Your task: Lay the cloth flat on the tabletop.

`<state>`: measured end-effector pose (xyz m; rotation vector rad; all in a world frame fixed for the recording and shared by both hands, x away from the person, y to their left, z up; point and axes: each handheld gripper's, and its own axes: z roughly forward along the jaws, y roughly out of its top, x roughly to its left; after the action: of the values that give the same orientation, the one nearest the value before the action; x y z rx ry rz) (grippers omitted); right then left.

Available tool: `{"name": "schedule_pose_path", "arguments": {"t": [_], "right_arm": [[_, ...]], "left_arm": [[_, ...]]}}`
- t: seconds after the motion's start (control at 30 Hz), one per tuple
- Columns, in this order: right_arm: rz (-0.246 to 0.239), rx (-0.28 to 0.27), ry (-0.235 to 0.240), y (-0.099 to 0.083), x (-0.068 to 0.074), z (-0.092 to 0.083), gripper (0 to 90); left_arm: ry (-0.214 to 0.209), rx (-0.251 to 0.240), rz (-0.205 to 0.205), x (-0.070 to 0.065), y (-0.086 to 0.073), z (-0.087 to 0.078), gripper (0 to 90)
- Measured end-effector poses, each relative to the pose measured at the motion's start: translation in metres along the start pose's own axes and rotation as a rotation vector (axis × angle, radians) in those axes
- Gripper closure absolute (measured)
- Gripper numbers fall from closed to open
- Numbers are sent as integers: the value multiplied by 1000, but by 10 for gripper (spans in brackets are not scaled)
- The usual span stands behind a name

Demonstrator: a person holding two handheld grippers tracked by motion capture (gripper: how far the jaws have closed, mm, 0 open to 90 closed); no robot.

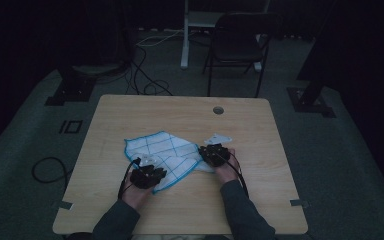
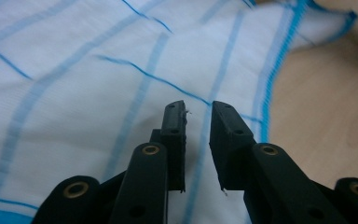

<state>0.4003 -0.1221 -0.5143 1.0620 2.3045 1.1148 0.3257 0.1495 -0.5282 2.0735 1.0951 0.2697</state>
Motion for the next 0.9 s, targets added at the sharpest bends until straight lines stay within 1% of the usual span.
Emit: {"name": "schedule_pose_path", "arguments": {"t": [0.1, 0.17, 0.23, 0.27, 0.3, 0.33, 0.37, 0.4, 0.43, 0.47, 0.53, 0.57, 0.67, 0.73, 0.8, 0.9], "right_arm": [[-12, 36, 12, 2, 0, 13, 822], [-20, 55, 21, 3, 2, 20, 824], [-29, 74, 34, 2, 3, 26, 834], [-40, 96, 29, -1, 4, 29, 848], [-38, 110, 23, -2, 3, 31, 857], [-28, 114, 22, -5, 2, 31, 863], [-28, 114, 22, -5, 2, 31, 863], [-17, 108, 27, -7, 1, 30, 869], [-7, 112, 11, -8, -2, 27, 875], [-5, 116, 7, -9, -2, 26, 876], [-7, 118, -1, -11, -4, 23, 876], [-7, 118, -1, -11, -4, 23, 876], [0, 115, -8, -17, -4, 17, 878], [-8, 116, -25, -22, -5, 11, 880], [-8, 120, -37, -26, -6, 5, 882], [-16, 127, -61, -32, -6, -2, 884]], "left_arm": [[-6, 23, 3, -3, -7, 1, 789], [0, 36, 4, -2, -12, 0, 794], [-11, 24, -16, 2, -16, -4, 800], [-6, 26, -15, 4, -17, -5, 804], [0, 29, -12, 6, -18, -8, 808], [1, 31, -13, 7, -19, -9, 811], [1, 31, -13, 7, -19, -9, 815], [8, 35, -16, 12, -21, -13, 815], [15, 34, -19, 14, -22, -14, 826], [15, 34, -19, 14, -22, -14, 828], [35, 31, -31, 23, -25, -19, 829], [35, 31, -31, 23, -25, -19, 829], [47, 12, -61, 35, -29, -24, 831], [54, 9, -64, 41, -30, -27, 832], [56, 10, -66, 44, -31, -28, 830], [59, 6, -60, 47, -31, -28, 818]]}}
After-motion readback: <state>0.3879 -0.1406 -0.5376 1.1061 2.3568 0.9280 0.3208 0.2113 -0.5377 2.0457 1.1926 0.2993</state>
